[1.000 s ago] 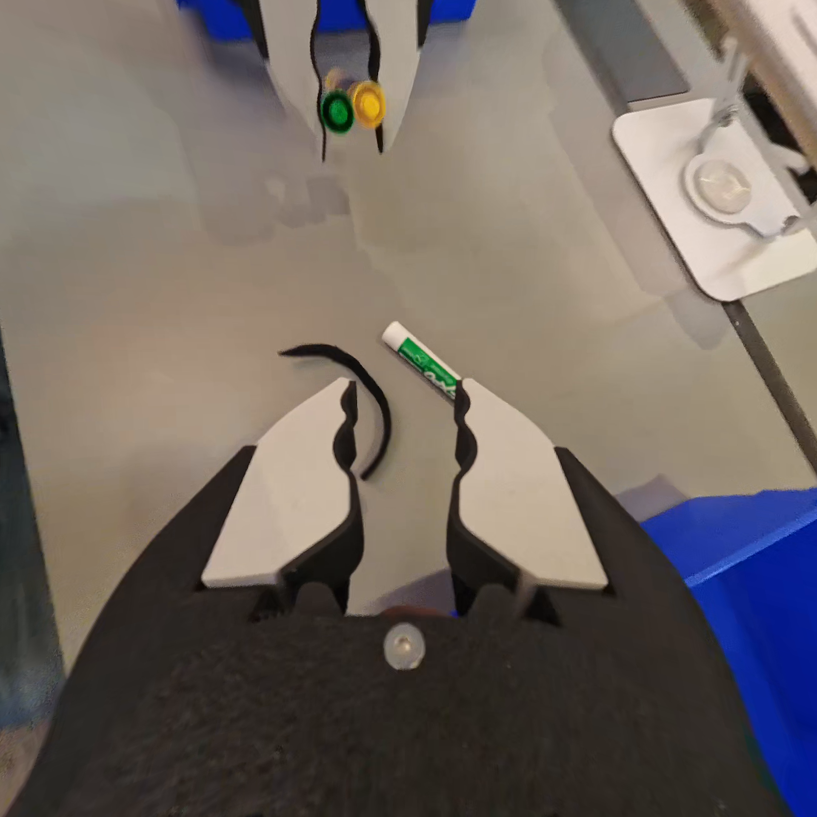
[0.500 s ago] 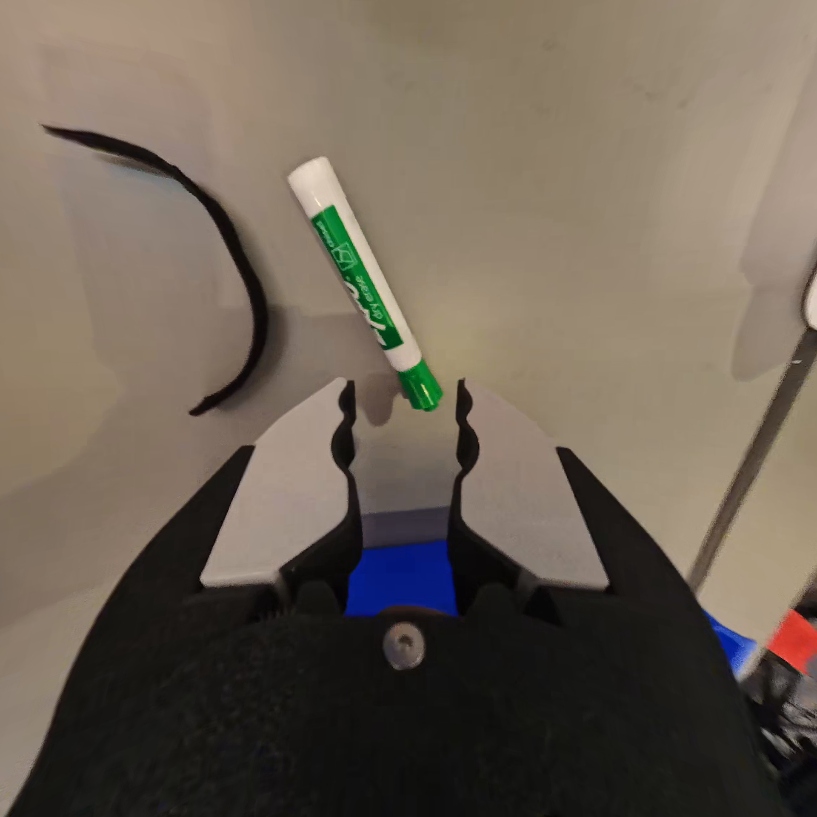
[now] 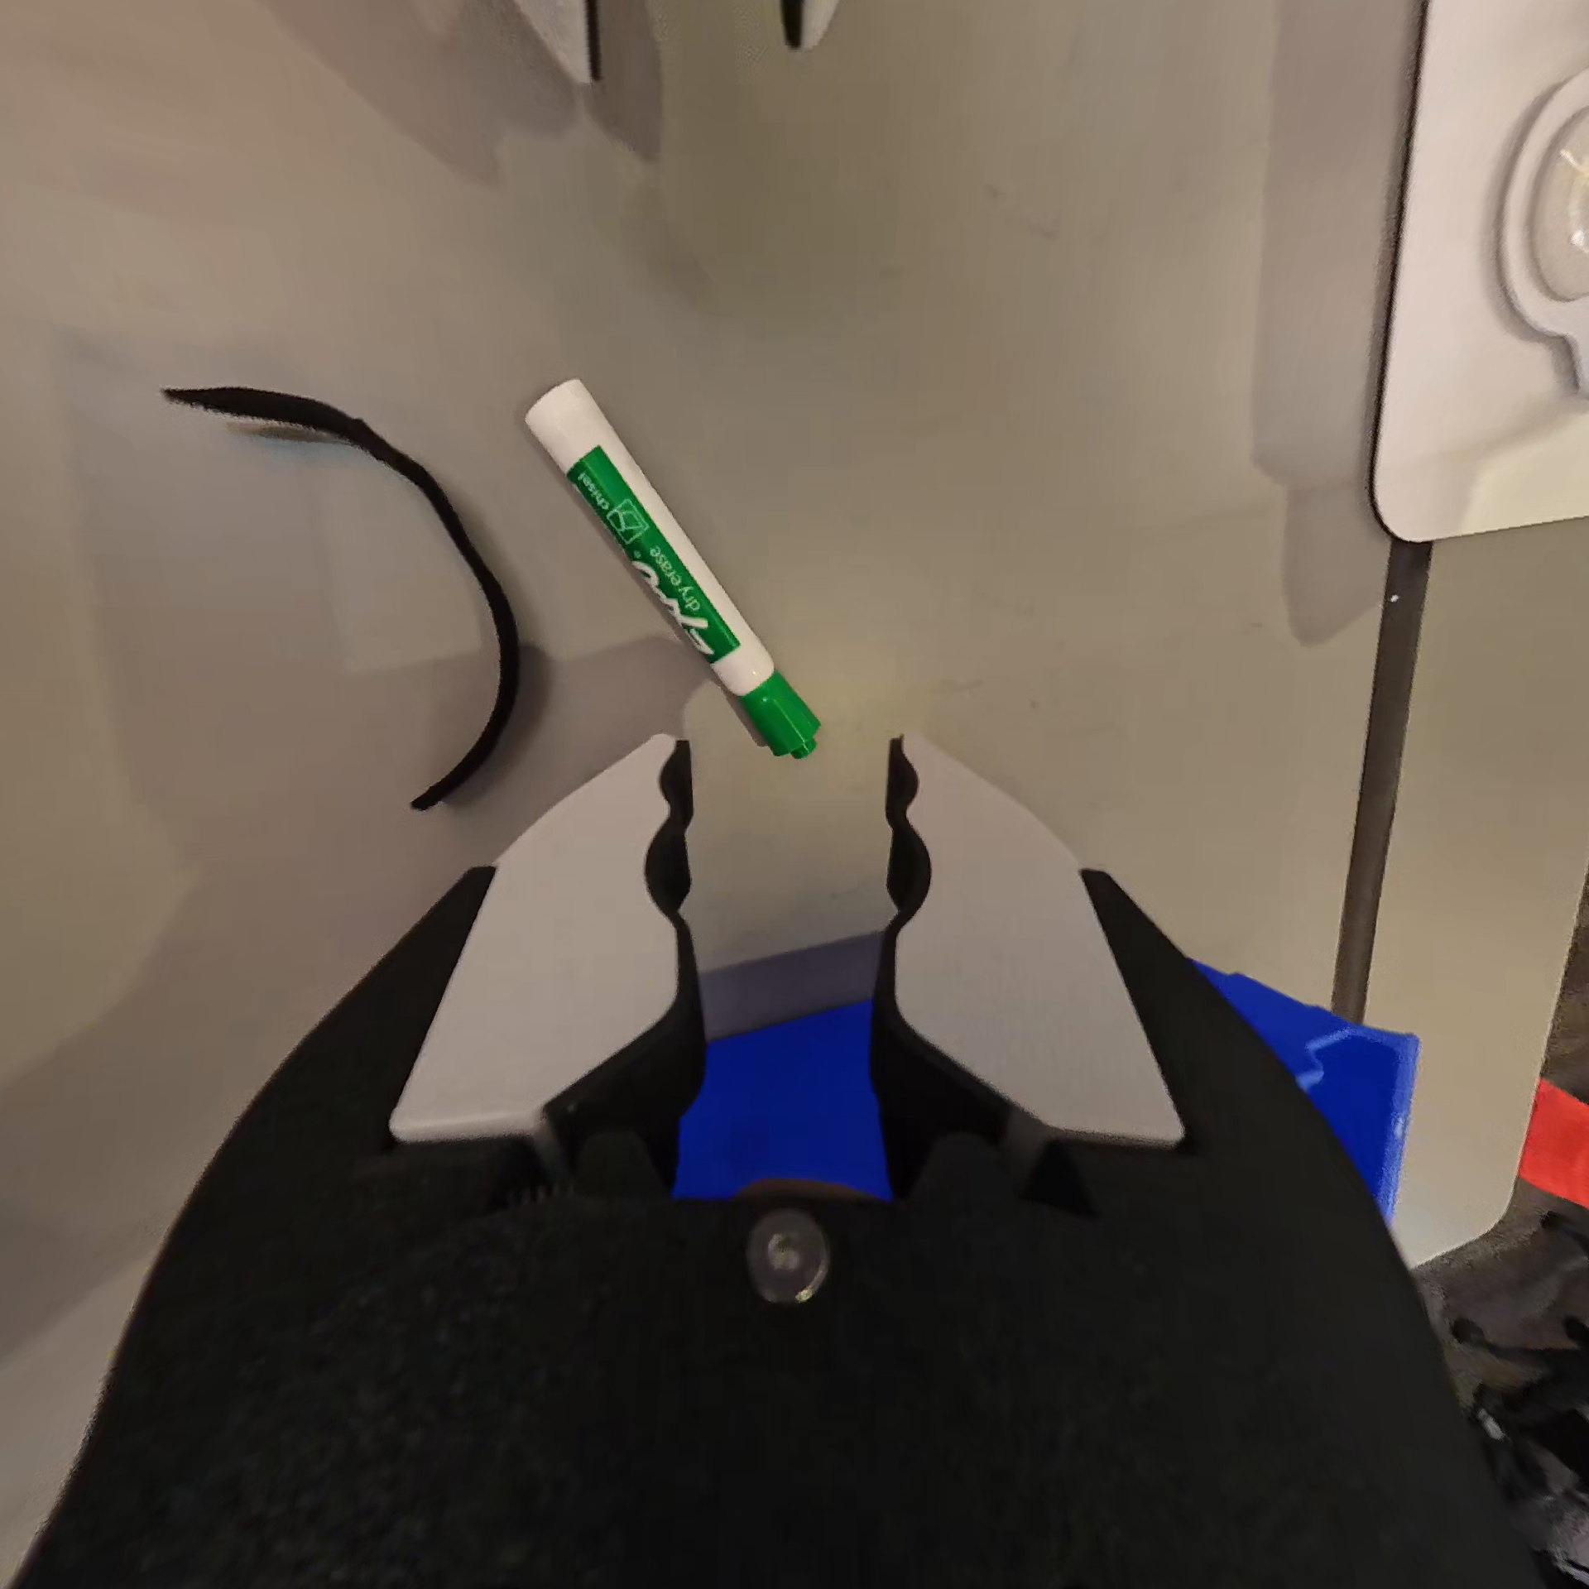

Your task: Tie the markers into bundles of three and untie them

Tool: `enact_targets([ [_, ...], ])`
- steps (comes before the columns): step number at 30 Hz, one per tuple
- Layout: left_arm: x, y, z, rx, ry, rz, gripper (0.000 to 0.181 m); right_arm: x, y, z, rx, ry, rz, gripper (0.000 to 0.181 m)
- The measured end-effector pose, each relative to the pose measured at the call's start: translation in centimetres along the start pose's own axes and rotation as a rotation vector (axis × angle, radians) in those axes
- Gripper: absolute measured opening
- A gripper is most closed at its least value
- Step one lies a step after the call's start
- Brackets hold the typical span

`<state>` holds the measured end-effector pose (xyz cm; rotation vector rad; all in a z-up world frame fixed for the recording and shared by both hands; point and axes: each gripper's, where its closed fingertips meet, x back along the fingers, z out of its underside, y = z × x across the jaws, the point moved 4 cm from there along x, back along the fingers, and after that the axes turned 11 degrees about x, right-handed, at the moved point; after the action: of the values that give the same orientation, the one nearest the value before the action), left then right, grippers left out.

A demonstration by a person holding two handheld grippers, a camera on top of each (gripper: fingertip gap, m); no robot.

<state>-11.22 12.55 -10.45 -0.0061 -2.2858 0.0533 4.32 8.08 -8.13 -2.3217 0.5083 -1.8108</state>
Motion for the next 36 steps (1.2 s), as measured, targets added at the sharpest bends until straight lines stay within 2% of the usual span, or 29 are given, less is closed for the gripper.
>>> enact_targets([
  [7,4.4,2.8,-1.6,0.230,-0.435,-0.170,0.036,1.2,-0.3,-1.1,-0.107,-0.108,0.038,0.043],
  [11,7.3,2.9,-2.3,0.374,-0.679,-0.117,0.036,1.6,-0.5,-3.7,-0.156,-0.231,0.071,0.046],
  [14,8.7,2.8,-3.1,0.438,-0.781,-0.095,0.036,1.6,-0.8,-7.0,-0.274,-0.394,0.124,0.051],
  [17,9.1,2.4,-4.1,0.449,-0.809,-0.069,0.036,0.9,-1.1,-10.3,-0.378,-0.501,0.254,0.072],
  [21,8.7,2.0,-5.0,0.446,-0.781,-0.060,0.036,-0.7,-1.2,-13.1,-0.421,-0.523,0.431,0.081],
  [26,8.5,1.1,-5.7,0.424,-0.753,-0.043,0.036,-1.3,-1.9,-14.4,-0.549,-0.579,0.487,0.085],
  [31,8.6,0.6,-6.0,0.412,-0.748,-0.050,0.036,-1.5,-1.8,-14.4,-0.566,-0.556,0.486,0.044],
  [36,8.6,0.2,-5.9,0.408,-0.742,-0.057,0.038,-1.6,-1.3,-14.3,-0.564,-0.555,0.487,0.020],
])
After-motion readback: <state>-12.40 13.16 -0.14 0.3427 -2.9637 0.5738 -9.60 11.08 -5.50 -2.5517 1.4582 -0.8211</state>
